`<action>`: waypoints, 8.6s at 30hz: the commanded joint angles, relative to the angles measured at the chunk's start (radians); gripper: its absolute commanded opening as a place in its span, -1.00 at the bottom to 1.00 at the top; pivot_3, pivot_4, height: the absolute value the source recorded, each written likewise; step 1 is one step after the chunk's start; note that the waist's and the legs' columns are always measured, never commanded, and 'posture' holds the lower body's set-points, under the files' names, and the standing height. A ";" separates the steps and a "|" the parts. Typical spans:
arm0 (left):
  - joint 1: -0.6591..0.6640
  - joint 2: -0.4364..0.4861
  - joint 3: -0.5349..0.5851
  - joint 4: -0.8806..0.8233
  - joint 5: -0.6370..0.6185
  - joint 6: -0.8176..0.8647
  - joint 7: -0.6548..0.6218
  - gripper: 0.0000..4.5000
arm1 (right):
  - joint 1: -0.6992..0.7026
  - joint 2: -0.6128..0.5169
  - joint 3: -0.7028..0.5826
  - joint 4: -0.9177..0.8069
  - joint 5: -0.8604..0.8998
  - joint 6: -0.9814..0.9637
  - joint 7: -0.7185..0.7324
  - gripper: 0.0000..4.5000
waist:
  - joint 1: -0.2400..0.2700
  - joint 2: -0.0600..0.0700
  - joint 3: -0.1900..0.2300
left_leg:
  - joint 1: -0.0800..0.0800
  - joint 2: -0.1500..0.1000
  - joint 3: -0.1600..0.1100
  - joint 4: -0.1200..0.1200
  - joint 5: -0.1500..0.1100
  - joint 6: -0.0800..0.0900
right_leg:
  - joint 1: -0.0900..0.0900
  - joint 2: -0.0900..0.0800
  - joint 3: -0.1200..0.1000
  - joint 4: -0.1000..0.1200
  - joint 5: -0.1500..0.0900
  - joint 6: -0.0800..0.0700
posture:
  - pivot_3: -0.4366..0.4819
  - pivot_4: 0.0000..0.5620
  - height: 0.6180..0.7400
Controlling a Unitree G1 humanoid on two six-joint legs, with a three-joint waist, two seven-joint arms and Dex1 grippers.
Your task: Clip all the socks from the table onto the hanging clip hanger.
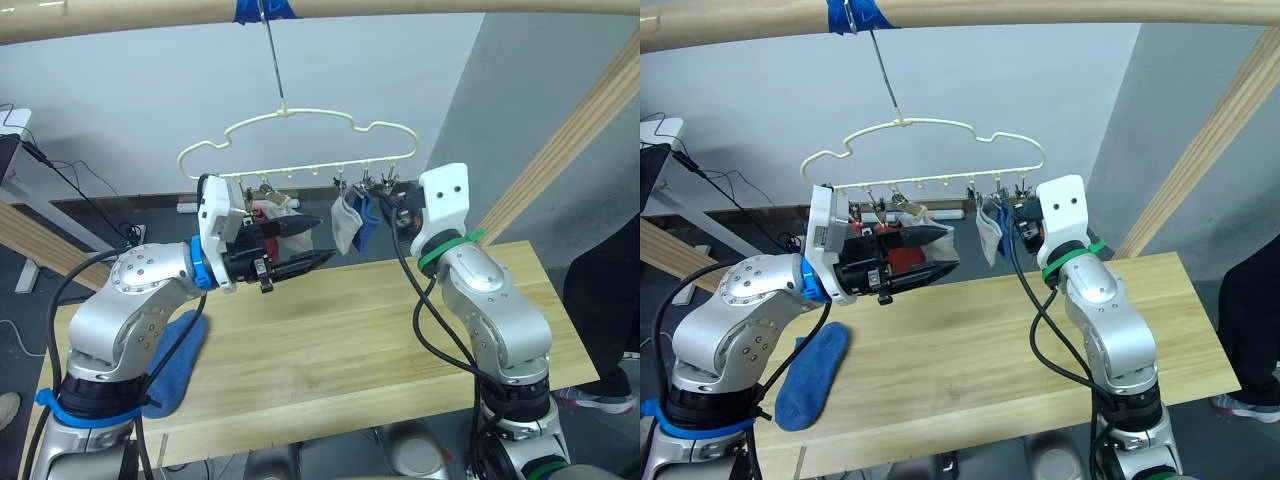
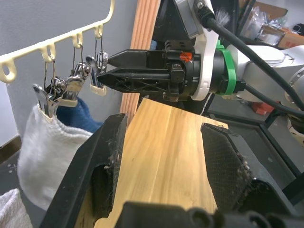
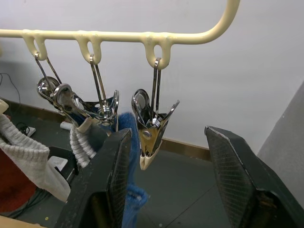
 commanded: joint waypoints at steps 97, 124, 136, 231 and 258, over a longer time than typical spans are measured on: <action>-0.031 -0.037 -0.034 0.026 0.054 -0.047 -0.051 0.22 | -0.069 0.306 -0.102 0.037 0.126 -0.051 -0.223 -0.44 | -0.003 0.000 -0.001 | 0.002 0.000 0.000 0.002 0.003 -0.004 | -0.001 0.000 0.000 0.010 0.000 -0.001 | -0.62 -0.18 1.00; 0.002 -0.043 -0.038 0.035 0.087 -0.083 -0.045 0.22 | -0.074 0.273 -0.089 0.048 0.098 -0.065 -0.219 0.32 | -0.003 0.000 -0.001 | 0.002 0.000 0.000 0.002 0.003 -0.004 | -0.001 0.000 0.000 0.011 0.000 -0.001 | -0.61 -0.19 1.00; 0.001 -0.042 -0.038 0.037 0.094 -0.086 -0.045 0.22 | -0.081 0.288 -0.098 0.064 0.106 -0.068 -0.224 0.32 | -0.003 0.000 -0.001 | 0.002 0.000 0.000 0.002 0.003 -0.004 | -0.001 0.000 0.000 0.011 0.000 -0.001 | -0.61 -0.20 1.00; 0.505 -0.276 0.251 0.380 0.398 0.004 0.616 -0.11 | -0.110 0.262 -0.065 0.094 0.091 -0.087 -0.168 -1.00 | -0.003 -0.006 -0.009 | 0.006 0.001 0.000 0.001 0.003 -0.004 | -0.001 0.000 0.001 0.013 0.001 -0.002 | -0.60 -0.16 1.00; 0.062 -0.372 -0.116 0.158 0.183 0.133 0.297 -1.00 | -0.114 0.258 -0.074 0.061 0.079 -0.065 -0.176 -1.00 | -0.017 -0.007 -0.009 | 0.004 0.000 0.000 -0.001 0.004 -0.005 | -0.001 0.001 0.000 0.008 0.001 -0.002 | -0.70 -0.16 1.00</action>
